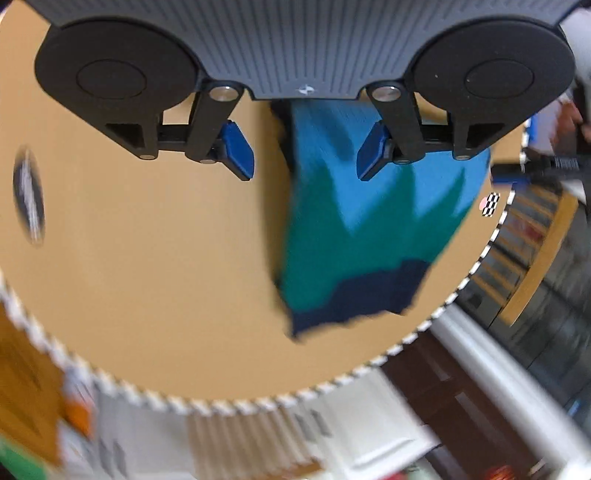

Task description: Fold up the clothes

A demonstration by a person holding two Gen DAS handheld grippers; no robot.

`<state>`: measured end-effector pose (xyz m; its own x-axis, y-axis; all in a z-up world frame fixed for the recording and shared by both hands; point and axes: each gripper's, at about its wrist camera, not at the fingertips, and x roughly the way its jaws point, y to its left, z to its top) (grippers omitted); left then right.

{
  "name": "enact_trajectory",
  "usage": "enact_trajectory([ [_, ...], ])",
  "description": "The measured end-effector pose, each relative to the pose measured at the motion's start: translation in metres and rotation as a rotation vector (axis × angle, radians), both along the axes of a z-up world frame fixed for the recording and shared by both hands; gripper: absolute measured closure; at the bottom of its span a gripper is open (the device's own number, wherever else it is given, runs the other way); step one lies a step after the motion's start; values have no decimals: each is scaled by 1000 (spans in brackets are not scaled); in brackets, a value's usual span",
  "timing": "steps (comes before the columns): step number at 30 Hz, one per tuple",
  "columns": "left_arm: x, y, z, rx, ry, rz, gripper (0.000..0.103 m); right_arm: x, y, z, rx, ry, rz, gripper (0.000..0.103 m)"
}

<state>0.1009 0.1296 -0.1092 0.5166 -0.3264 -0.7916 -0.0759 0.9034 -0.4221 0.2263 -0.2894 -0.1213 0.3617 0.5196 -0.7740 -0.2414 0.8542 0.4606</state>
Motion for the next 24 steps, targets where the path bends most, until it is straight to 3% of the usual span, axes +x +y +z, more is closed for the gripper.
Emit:
enact_trajectory([
  [2,-10,3,-13,-102,-31,44,29,-9,-9,-13,57,50,-48,44],
  [4,-15,-1,-13,-138,-118,48,30,-17,-14,-21,112,74,-72,45],
  [7,-10,-13,-12,-134,-217,-70,28,-8,-11,-30,142,95,-73,46],
  [12,15,-26,-21,-80,-213,-260,21,-2,-3,-37,141,140,-66,44],
  [16,28,-26,-17,-141,-225,-356,17,-1,-2,-39,151,189,-70,43],
  [18,33,-33,-18,-154,-212,-432,6,1,1,-40,141,202,-70,43],
  [20,37,-45,-23,-140,-180,-519,1,3,6,-42,119,209,-70,43],
  [22,34,-55,-24,-54,-182,-616,2,4,10,-43,100,215,-68,45],
  [24,28,-65,-23,51,-192,-715,10,5,12,-44,89,214,-65,47],
])
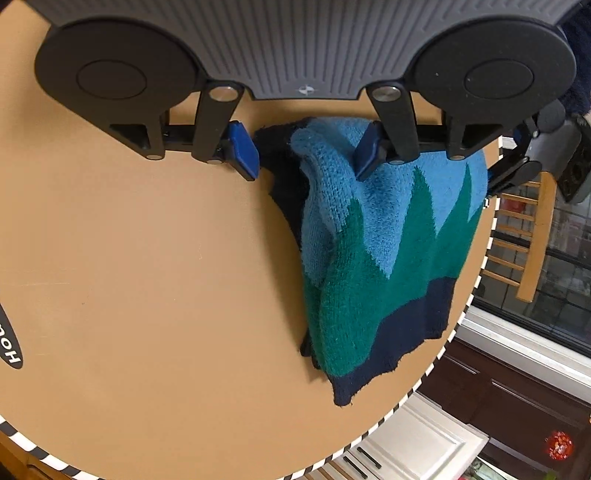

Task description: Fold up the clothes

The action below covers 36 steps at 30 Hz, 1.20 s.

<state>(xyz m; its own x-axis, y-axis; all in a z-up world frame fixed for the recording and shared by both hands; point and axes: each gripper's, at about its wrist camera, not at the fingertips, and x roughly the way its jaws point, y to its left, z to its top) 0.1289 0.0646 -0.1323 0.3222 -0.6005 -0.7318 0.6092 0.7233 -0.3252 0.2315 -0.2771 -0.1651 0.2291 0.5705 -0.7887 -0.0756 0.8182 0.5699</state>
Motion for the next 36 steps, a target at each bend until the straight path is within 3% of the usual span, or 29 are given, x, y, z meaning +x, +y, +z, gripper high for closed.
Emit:
enact_trajectory([
  [2,-4,1,1,37,-14,-22,23,1,2,-1,-16,0,3,48],
  [5,0,13,0,31,10,17,57,0,1,-3,-15,7,-2,48],
  [8,1,20,-1,-1,59,28,70,-1,-3,-4,-7,10,-6,48],
  [11,-3,20,0,4,71,17,73,-2,-3,-3,-15,5,8,51],
  [15,-9,18,1,5,108,8,80,-2,3,1,-71,-30,27,63],
  [19,-17,25,-12,-25,189,62,89,-1,9,3,-114,-50,49,70],
  [21,-24,28,-19,-43,218,111,92,0,2,1,-85,-25,25,69],
  [24,-36,25,-22,-10,227,160,95,1,-9,-1,-57,17,-17,54],
  [26,-46,27,-14,43,205,169,95,-2,-18,5,-54,8,-22,52],
  [28,-52,30,2,46,167,188,94,-7,-25,25,-100,-52,-17,53],
  [32,-50,32,54,-109,-7,306,77,-18,-16,63,-208,-197,-8,59],
  [34,-35,16,63,-194,-49,324,74,-17,-6,71,-116,-219,0,71],
  [36,-12,-15,51,-157,-29,320,74,-11,12,67,-13,-201,36,75],
])
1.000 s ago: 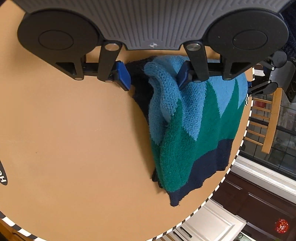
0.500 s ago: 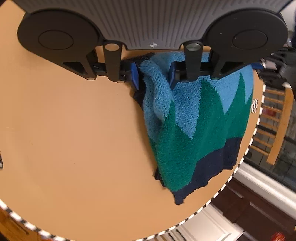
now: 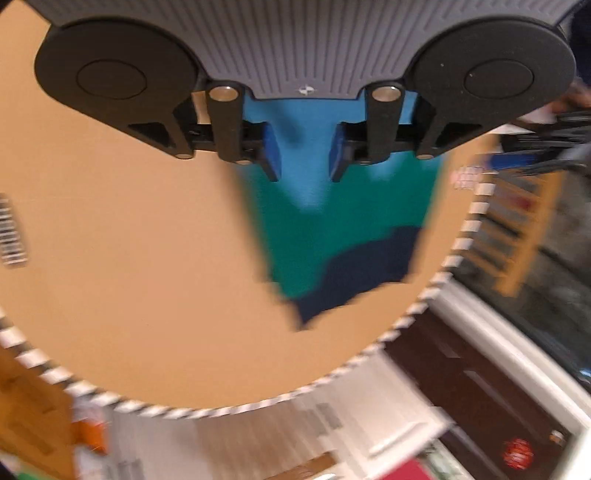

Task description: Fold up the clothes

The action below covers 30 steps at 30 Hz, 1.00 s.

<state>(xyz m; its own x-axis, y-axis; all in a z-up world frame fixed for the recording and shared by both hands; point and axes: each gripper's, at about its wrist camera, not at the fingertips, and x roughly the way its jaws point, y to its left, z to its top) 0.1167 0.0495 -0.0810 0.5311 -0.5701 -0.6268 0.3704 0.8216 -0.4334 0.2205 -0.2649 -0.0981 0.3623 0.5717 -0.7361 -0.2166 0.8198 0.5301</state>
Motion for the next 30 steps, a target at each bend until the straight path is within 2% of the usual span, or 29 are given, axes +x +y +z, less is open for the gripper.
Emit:
enact_trajectory([
  [2,24,-32,-20,92,65,11,78,5,19,-14,-44,18,40,75],
  [3,35,-43,-35,158,136,36,80,7,27,-27,-110,33,59,78],
  [4,42,-49,-49,185,206,65,82,8,30,-36,-155,45,63,82],
  [6,49,-51,-57,163,276,125,84,8,30,-52,-186,50,61,89],
  [9,58,-61,-54,189,338,168,84,10,30,-55,-204,38,75,89],
  [12,57,-74,-49,259,346,208,83,12,34,-55,-245,26,121,91],
  [17,43,-92,-43,347,345,341,84,27,41,-57,-287,45,155,96],
  [18,41,-98,-42,356,352,357,84,31,45,-57,-304,45,163,100],
  [20,36,-110,-42,353,371,370,84,42,46,-56,-368,35,170,103],
  [25,36,-146,-43,366,382,412,84,64,44,-57,-410,47,191,103],
  [28,37,-158,-44,341,397,403,84,75,51,-57,-461,25,200,103],
  [30,41,-158,-46,316,413,408,82,80,53,-57,-461,30,178,103],
])
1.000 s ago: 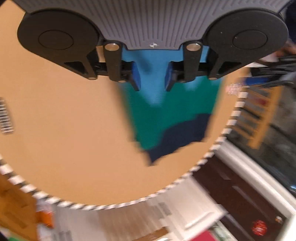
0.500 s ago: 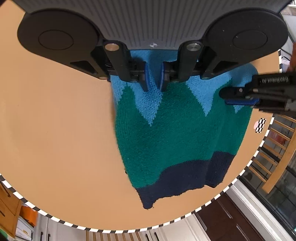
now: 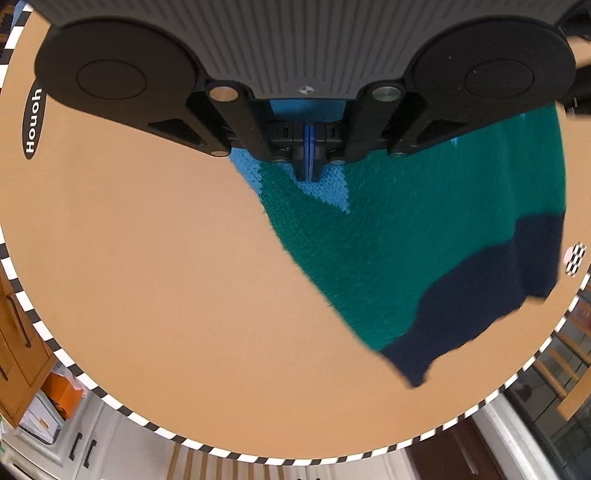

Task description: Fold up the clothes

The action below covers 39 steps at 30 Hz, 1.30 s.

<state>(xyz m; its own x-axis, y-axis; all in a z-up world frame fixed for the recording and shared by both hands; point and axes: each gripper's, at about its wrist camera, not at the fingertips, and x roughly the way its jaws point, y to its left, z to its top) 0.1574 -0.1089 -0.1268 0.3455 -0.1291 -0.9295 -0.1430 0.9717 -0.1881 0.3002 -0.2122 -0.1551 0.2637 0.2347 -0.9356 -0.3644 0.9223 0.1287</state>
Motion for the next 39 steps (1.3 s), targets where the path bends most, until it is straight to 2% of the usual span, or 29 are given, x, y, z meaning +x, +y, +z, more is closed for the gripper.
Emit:
enact_trajectory([
  [5,4,7,1,-26,-2,-24,78,-14,-7,5,41,-37,-19,102],
  [6,2,11,6,-39,-3,-28,68,-19,-16,11,89,-38,-64,96],
  [7,-2,16,9,-56,-10,-28,55,-27,-29,19,170,-41,-118,80],
  [8,-7,23,13,-65,-26,-26,28,-35,-43,27,251,-44,-172,69],
  [9,-12,26,17,-51,-53,-22,12,-47,-57,34,344,-55,-220,48],
  [10,-16,27,22,-14,-83,-23,11,-57,-67,37,414,-60,-256,43],
  [12,-24,27,29,62,-127,-46,11,-78,-91,38,531,-36,-319,43],
  [14,-27,25,32,104,-147,-94,11,-95,-113,25,647,23,-417,43],
  [17,-19,18,28,182,-183,-140,12,-114,-133,-11,838,165,-577,42],
  [19,-10,16,25,186,-203,-164,20,-127,-139,-36,902,224,-659,42],
  [21,2,21,17,145,-191,-164,40,-134,-135,-49,911,259,-695,41],
  [22,6,24,12,123,-173,-158,44,-136,-132,-53,916,268,-700,41],
  [24,13,33,2,83,-118,-137,61,-140,-125,-58,917,275,-720,40],
  [28,20,50,-11,23,-58,-97,65,-146,-121,-66,906,286,-779,22],
  [30,23,53,-12,29,-43,-95,70,-150,-118,-71,929,302,-808,21],
  [32,26,54,-13,28,-33,-98,70,-151,-108,-82,968,327,-821,21],
  [37,30,60,-15,7,-12,-102,70,-153,-88,-89,990,269,-820,22],
  [39,32,64,-16,-12,-5,-98,71,-151,-76,-92,1005,276,-817,22],
])
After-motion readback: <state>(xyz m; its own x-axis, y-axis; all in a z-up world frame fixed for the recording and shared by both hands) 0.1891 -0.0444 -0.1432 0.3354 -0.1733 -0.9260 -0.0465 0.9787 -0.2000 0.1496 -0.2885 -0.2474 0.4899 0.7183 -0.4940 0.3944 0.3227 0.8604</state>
